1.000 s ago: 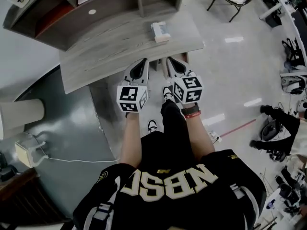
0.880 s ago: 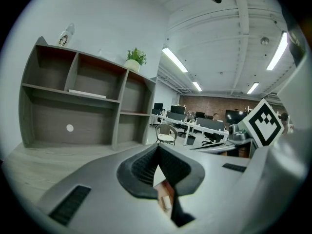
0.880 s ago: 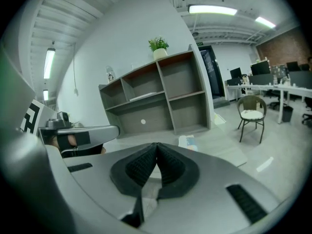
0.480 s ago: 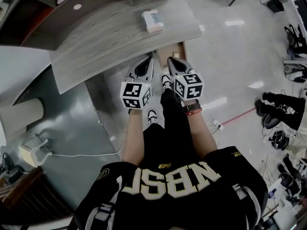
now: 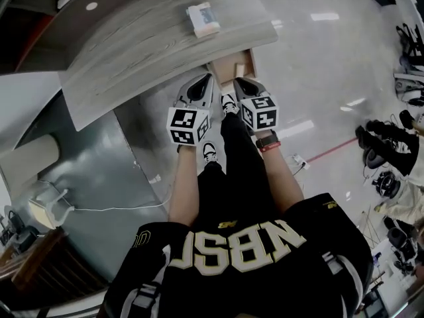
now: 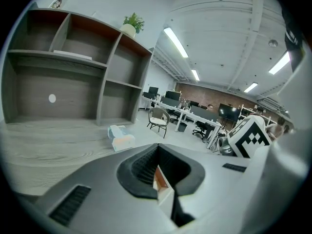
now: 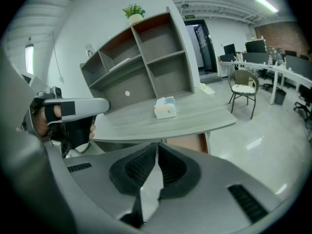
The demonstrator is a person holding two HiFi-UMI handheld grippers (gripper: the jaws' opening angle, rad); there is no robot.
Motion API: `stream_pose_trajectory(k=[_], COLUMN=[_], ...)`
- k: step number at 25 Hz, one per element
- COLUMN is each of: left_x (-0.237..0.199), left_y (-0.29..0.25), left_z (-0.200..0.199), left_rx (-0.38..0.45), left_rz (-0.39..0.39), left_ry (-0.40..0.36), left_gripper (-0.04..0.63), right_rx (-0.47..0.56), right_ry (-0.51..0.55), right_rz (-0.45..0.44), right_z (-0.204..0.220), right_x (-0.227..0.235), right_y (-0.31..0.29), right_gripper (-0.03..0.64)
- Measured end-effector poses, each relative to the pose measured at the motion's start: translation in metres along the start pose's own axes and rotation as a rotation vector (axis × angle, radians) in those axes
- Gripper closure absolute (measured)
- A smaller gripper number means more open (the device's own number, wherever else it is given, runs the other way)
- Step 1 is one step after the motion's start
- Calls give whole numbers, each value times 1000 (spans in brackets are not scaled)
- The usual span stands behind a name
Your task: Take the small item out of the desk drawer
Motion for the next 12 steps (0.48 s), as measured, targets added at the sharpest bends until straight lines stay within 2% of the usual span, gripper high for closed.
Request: stream_pose_trajectory(k=[12], left_x=[1], left_y=[-37], left_z=[44], left_rx=[-70], left_rz=[33], left_ry=[33], left_gripper=[581], right_rx=[-110], right_ry=[0], right_rz=[88], right_z=[39], right_x=[78], right_y=[-39], right_gripper=[566])
Point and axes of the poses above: the fingertips, and each gripper's own axes: y backward along the fingers, x to its right, z out of its underside, the point moved 1 cm from there along y, backward along the fingers, and after that the axes turned 4 degrees about -x, right-handed, at the moved point
